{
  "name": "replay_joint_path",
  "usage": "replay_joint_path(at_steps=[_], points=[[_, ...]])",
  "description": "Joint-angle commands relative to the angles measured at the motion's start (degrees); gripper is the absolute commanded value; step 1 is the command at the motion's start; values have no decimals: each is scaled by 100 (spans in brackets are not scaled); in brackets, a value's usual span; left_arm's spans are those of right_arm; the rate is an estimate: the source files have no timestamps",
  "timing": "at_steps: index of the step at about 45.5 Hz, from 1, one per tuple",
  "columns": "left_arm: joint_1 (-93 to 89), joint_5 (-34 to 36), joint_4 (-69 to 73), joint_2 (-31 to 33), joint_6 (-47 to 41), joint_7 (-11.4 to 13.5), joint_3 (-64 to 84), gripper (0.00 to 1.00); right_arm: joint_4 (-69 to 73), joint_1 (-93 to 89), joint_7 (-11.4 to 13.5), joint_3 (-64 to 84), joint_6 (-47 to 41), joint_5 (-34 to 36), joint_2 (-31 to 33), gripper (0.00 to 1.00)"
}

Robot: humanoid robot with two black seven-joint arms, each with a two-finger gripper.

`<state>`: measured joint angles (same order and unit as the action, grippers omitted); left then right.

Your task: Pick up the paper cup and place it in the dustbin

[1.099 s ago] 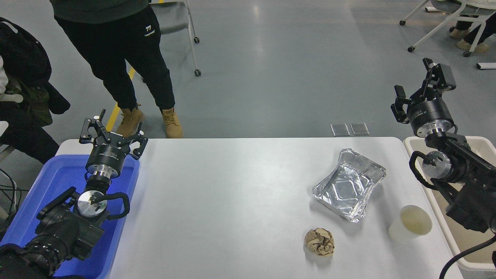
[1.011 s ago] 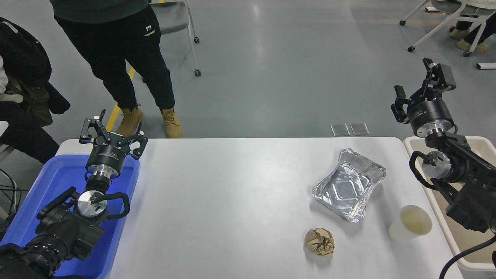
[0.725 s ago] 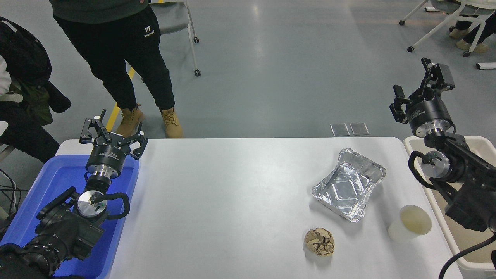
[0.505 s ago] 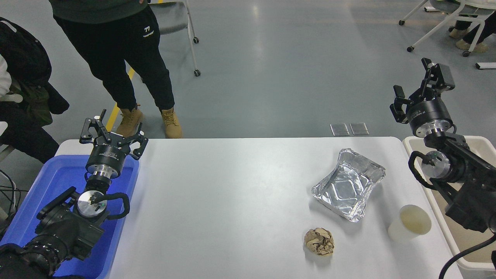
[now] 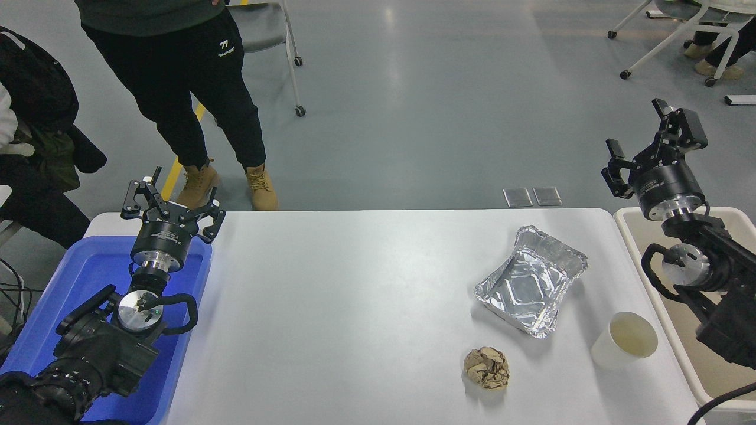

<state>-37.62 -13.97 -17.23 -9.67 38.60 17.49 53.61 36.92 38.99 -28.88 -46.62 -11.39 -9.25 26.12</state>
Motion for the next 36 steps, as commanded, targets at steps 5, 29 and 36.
replay_joint_path(at_steps=[5,29,36], points=[[1,0,0,0,7,0,0,99,-124,65,49,434,190,2,103,100],[1,0,0,0,7,0,0,99,104,1681,549,3869,164,-112,1720,100],[0,0,0,0,7,0,0,99,140,3016,1173,6004,67,-481,1730,100]])
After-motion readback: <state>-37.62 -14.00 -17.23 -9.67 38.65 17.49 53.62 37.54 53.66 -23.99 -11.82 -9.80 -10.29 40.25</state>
